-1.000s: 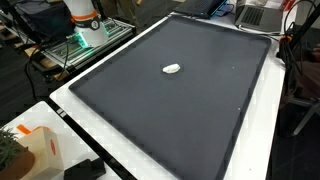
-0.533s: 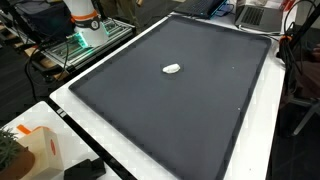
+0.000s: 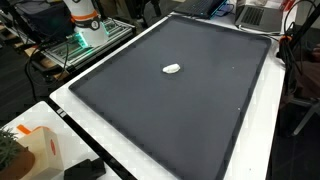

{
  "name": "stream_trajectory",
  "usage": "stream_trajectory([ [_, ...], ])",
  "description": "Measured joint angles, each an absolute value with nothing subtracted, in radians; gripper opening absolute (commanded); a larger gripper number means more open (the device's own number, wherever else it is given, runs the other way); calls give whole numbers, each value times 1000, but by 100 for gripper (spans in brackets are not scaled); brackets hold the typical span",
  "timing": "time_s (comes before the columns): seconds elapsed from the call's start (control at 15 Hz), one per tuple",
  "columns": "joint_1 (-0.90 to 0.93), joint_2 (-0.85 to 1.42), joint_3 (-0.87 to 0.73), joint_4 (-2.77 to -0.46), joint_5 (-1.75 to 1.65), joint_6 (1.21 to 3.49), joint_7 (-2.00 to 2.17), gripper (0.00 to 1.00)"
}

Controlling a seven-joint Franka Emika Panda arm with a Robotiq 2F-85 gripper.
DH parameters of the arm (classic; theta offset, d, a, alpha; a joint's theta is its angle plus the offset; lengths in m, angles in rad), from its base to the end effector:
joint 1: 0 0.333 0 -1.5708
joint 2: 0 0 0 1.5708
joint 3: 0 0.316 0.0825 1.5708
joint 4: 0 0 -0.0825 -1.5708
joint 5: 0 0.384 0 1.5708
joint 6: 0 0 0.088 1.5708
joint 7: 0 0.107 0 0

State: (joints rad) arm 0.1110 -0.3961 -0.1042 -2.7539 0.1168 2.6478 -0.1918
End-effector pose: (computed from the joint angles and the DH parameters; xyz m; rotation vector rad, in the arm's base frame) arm 0.3986 0.0015 0.3642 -3.0207 -0.1601 -0.4487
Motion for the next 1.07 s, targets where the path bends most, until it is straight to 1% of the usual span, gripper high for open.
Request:
stream_trajectory([
  [0.4,105,-250,-129,-2750,128,2743,-216,100],
  [1.07,106,-245,-127,-2747,134,2744,-219,100],
])
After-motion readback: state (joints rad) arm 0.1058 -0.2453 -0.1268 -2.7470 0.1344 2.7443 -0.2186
